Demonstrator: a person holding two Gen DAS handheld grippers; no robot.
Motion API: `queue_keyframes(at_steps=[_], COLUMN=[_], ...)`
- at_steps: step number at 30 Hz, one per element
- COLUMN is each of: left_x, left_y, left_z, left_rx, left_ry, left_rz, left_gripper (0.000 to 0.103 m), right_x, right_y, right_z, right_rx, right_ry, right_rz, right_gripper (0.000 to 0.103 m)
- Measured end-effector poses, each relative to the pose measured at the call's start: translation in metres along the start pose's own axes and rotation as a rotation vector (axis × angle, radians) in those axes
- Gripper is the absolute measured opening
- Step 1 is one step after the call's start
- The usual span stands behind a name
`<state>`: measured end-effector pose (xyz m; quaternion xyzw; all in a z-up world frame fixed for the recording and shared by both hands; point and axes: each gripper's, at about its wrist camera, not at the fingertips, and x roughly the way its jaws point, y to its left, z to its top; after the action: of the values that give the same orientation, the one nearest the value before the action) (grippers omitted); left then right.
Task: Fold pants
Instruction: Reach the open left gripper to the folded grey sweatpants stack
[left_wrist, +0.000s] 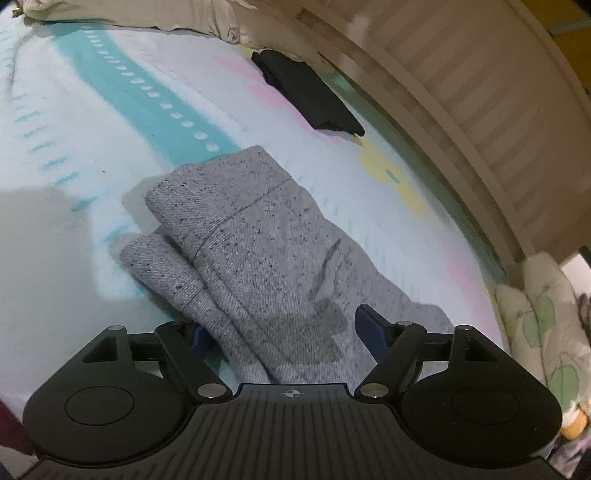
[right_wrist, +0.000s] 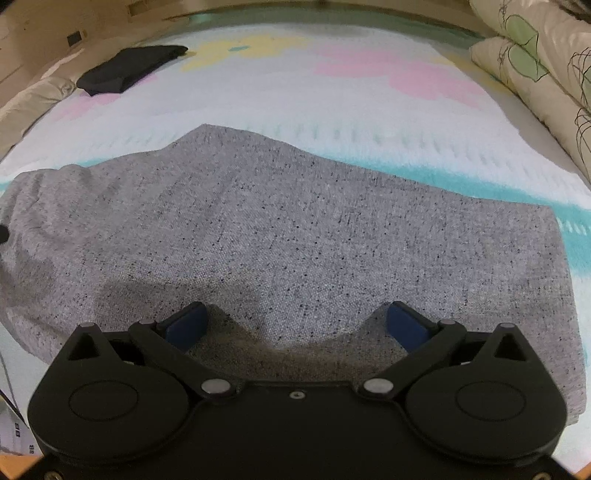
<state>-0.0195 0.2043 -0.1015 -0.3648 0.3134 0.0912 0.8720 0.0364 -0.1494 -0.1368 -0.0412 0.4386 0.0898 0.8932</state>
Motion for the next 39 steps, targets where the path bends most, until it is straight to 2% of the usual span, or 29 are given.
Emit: queue_keyframes(at_steps=[4,9,11,12,13,14,16,17,20,22,30,32,35,39], left_x=[0.003,0.003,0.004,0.005,0.005,0.006,0.003,0.0,-0.012,-0.022,-0.065,-0.065,-0.061,-0.045], left_y=[-0.001,0.005,0.006,0.006,0.006,0.007,0.005,0.001,-0.028,-0.045,-0.1,-0.109,-0.108,-0.091], left_z=[0.001,0.001,0.002,0.003,0.003,0.003,0.002,0.001,-0.002,-0.004,-0.022,-0.026,-0.028,-0.02], left_rx=[-0.019,-0.089,-0.098,-0.09,-0.078,-0.069,-0.076,-0.058,0.118,0.203,0.469,0.5,0.486,0.392], left_ry=[-0.015,-0.048,-0.051,-0.053,-0.051,-0.045,-0.06,-0.068,-0.127,-0.165,-0.299,-0.302,-0.288,-0.243], left_rz=[0.0,-0.022,-0.03,-0.019,0.011,0.029,0.021,0.026,0.059,0.055,-0.034,-0.057,-0.053,-0.02], left_gripper=[0.075,0.075,0.072,0.054,0.03,0.029,0.023,0.022,0.019,0.019,0.019,0.019,0.019,0.019], right_x=[-0.003,-0.007,-0.008,-0.009,-0.009,-0.01,-0.011,-0.011,-0.011,-0.011,-0.009,-0.009,-0.012,-0.014], right_y=[0.001,0.003,0.004,0.005,0.006,0.008,0.01,0.011,0.012,0.011,0.009,0.009,0.011,0.022], right_z=[-0.007,-0.01,-0.012,-0.014,-0.016,-0.017,-0.021,-0.021,-0.02,-0.019,-0.015,-0.013,0.002,0.028], right_rx=[0.004,0.018,0.027,0.031,0.033,0.035,0.036,0.036,0.042,0.043,0.041,0.031,-0.02,-0.027], right_ry=[-0.042,-0.06,-0.078,-0.088,-0.098,-0.108,-0.124,-0.129,-0.128,-0.121,-0.098,-0.089,-0.052,-0.128], right_rz=[-0.007,-0.02,-0.028,-0.034,-0.04,-0.046,-0.057,-0.061,-0.062,-0.06,-0.053,-0.051,-0.046,-0.049], right_gripper=[0.103,0.103,0.103,0.103,0.103,0.103,0.103,0.103,0.103,0.103,0.103,0.102,0.102,0.102])
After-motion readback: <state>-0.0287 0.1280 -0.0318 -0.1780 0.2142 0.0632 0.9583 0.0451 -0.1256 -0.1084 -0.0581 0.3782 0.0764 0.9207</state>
